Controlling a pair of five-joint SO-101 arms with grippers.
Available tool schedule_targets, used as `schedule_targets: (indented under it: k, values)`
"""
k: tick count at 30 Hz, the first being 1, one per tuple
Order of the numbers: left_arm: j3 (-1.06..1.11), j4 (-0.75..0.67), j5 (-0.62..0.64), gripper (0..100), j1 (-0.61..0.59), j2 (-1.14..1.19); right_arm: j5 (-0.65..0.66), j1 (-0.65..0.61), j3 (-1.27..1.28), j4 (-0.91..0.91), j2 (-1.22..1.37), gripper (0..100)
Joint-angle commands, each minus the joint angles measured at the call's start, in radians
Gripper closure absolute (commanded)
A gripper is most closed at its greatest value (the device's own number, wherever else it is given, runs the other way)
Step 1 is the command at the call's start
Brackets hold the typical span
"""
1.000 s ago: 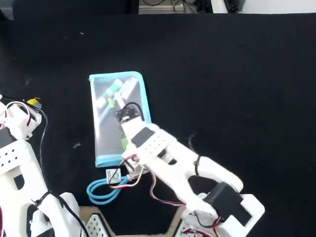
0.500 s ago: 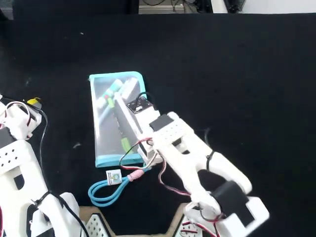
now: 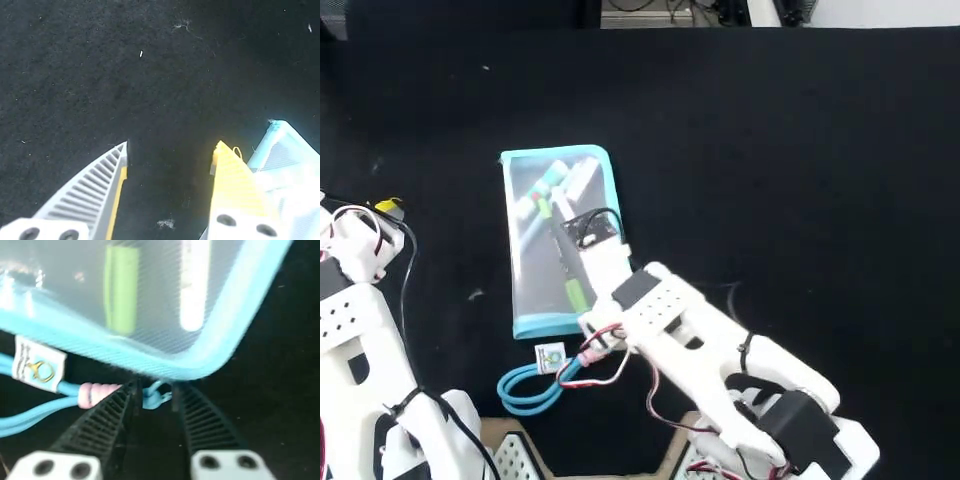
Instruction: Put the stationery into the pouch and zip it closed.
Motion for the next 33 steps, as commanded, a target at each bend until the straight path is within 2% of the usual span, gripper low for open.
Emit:
schedule_targets:
  k: [1, 3, 6, 12, 18, 22, 26, 33]
  values:
    - [-0.01, -0.015, 0.0, 73, -0.002, -0.028, -0.014, -0.057, 0.002, -0.018, 0.004, 75.7]
    - [-0.008, -0.015, 0.0, 73, -0.002, -0.028, -0.014, -0.081, -0.002, -0.02, 0.004, 74.2]
    - [-0.008, -0.015, 0.002, 73, -0.002, -0.028, -0.014, -0.097, -0.013, -0.021, 0.005, 77.2]
    - [-0.008, -0.015, 0.002, 73, -0.002, -0.028, 0.006, -0.063, 0.025, 0.005, 0.007, 79.7]
    - [-0.01, -0.015, 0.002, 73, -0.002, -0.028, 0.302, 0.092, 0.048, 0.081, 0.001, 79.7]
    - [-0.01, -0.015, 0.002, 73, -0.002, -0.028, 0.37, 0.186, 0.031, 0.086, -0.002, 79.7]
    - [-0.01, -0.015, 0.002, 73, -0.002, -0.028, 0.368, 0.196, 0.002, 0.089, -0.002, 79.9]
    - [-0.01, -0.015, 0.002, 73, -0.002, -0.028, 0.269, 0.094, -0.028, 0.127, -0.004, 79.8]
